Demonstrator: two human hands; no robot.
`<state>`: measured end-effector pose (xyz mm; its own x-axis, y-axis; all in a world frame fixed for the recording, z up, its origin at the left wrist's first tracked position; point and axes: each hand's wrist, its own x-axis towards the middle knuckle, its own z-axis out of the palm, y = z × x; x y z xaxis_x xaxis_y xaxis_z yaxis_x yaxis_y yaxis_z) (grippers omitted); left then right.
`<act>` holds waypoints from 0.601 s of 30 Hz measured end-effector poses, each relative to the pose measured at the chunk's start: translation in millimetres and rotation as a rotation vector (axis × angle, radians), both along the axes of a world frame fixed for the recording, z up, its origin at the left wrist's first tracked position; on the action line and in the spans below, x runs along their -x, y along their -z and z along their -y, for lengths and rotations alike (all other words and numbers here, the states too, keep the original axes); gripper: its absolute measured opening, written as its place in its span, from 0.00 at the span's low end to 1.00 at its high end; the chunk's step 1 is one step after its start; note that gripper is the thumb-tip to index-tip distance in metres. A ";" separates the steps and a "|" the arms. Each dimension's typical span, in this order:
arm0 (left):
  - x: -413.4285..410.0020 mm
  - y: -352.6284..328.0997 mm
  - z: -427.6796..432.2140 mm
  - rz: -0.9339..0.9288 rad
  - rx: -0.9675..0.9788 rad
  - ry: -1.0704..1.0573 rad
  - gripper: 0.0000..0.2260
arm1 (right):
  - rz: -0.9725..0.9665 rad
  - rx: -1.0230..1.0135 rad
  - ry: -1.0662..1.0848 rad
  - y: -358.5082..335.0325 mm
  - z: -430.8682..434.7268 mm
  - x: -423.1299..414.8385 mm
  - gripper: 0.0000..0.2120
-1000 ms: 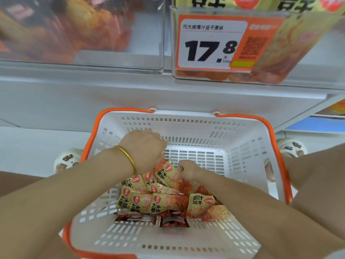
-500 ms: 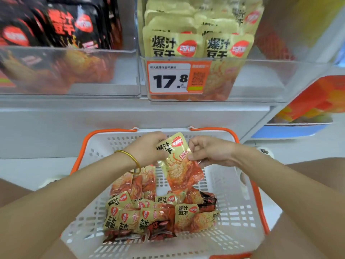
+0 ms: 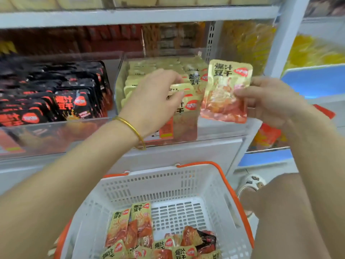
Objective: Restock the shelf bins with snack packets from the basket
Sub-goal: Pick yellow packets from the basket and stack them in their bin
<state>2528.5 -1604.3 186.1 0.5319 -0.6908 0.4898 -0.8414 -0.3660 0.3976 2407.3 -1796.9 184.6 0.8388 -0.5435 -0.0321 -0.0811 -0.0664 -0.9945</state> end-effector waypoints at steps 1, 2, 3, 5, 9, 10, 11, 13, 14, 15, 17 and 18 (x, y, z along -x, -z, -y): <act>-5.8 -1.8 9.1 0.071 -0.094 -0.015 0.15 | 0.002 0.114 0.103 -4.9 8.3 -10.8 0.07; -10.2 -2.1 18.0 0.106 -0.193 -0.026 0.17 | -0.014 0.234 0.194 -7.6 16.3 -24.5 0.06; -14.0 -0.2 24.8 0.120 -0.283 -0.037 0.20 | -0.054 0.355 0.255 -6.1 24.9 -40.3 0.07; -19.7 5.3 36.4 0.153 -0.413 -0.059 0.27 | -0.183 0.555 0.299 2.5 41.3 -73.9 0.11; -26.3 18.4 42.8 0.142 -0.524 -0.114 0.22 | -0.431 0.670 0.231 34.0 60.5 -126.3 0.18; -26.2 19.4 42.9 0.140 -0.524 -0.113 0.22 | -0.468 0.682 0.215 39.3 62.3 -133.4 0.19; -28.0 20.9 43.7 0.140 -0.523 -0.111 0.22 | -0.502 0.680 0.202 42.5 63.1 -137.9 0.20; -31.0 21.6 44.6 0.147 -0.509 -0.101 0.22 | -0.537 0.662 0.198 43.3 62.4 -141.5 0.22; -32.4 22.0 44.5 0.152 -0.505 -0.104 0.22 | -0.532 0.652 0.203 42.9 62.2 -142.5 0.21; -33.5 22.6 44.5 0.158 -0.503 -0.107 0.22 | -0.513 0.640 0.217 42.4 61.8 -143.6 0.20; -34.3 24.2 44.9 0.175 -0.500 -0.111 0.22 | -0.476 0.637 0.245 42.4 61.1 -144.7 0.19; -34.3 25.0 45.3 0.179 -0.497 -0.110 0.22 | -0.476 0.643 0.242 43.5 60.8 -145.3 0.19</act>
